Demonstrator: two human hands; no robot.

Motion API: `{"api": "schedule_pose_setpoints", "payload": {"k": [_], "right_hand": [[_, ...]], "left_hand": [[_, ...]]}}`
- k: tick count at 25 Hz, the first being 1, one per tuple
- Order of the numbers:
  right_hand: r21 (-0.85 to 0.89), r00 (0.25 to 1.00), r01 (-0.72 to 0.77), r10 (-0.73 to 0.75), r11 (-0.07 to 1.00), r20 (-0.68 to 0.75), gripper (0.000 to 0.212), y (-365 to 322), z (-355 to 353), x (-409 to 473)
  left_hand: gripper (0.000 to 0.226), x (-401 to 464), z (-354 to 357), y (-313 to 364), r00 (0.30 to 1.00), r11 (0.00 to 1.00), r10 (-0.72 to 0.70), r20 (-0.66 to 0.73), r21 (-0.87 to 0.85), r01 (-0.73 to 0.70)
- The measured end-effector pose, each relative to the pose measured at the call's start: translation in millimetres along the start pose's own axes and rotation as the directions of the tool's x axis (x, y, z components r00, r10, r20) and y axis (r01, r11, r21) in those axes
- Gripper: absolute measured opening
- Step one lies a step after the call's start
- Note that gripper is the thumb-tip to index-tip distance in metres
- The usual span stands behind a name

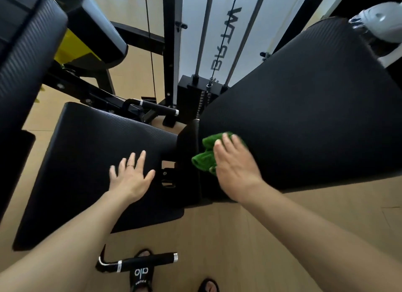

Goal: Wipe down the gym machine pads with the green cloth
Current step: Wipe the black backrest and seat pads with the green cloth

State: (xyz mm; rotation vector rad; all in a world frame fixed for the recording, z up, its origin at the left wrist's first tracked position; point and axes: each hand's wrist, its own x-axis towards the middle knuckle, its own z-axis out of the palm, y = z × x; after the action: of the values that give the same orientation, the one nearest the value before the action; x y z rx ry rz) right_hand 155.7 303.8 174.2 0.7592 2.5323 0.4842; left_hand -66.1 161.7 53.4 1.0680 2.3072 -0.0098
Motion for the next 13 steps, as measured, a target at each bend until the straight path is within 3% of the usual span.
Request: {"api": "schedule_pose_setpoints", "payload": {"k": [4, 6, 8, 13], "right_hand": [[-0.024, 0.984, 0.159, -0.156, 0.987, 0.086, 0.064, -49.4, 28.3, 23.6], [-0.125, 0.969, 0.232, -0.218, 0.965, 0.116, 0.063, -56.9, 35.5, 36.3], [-0.206, 0.963, 0.264, -0.243, 0.942, 0.12, 0.061, -47.0, 32.1, 60.3], [-0.308, 1.0, 0.006, 0.0, 0.951, 0.019, 0.064, 17.2, 5.9, 155.6]], "left_hand": [[0.077, 28.7, 44.8, -49.4, 0.997, 0.965, -0.008, 0.078, 0.262, -0.013], [0.079, 36.9, 75.8, -74.9, 0.994, 0.949, -0.017, 0.108, 0.314, -0.018], [0.082, 39.6, 109.7, -97.9, 0.998, 0.952, 0.035, 0.046, 0.303, -0.048], [0.084, 41.4, 138.1, -118.2, 0.951, 0.921, 0.207, -0.23, 0.374, -0.11]]}}
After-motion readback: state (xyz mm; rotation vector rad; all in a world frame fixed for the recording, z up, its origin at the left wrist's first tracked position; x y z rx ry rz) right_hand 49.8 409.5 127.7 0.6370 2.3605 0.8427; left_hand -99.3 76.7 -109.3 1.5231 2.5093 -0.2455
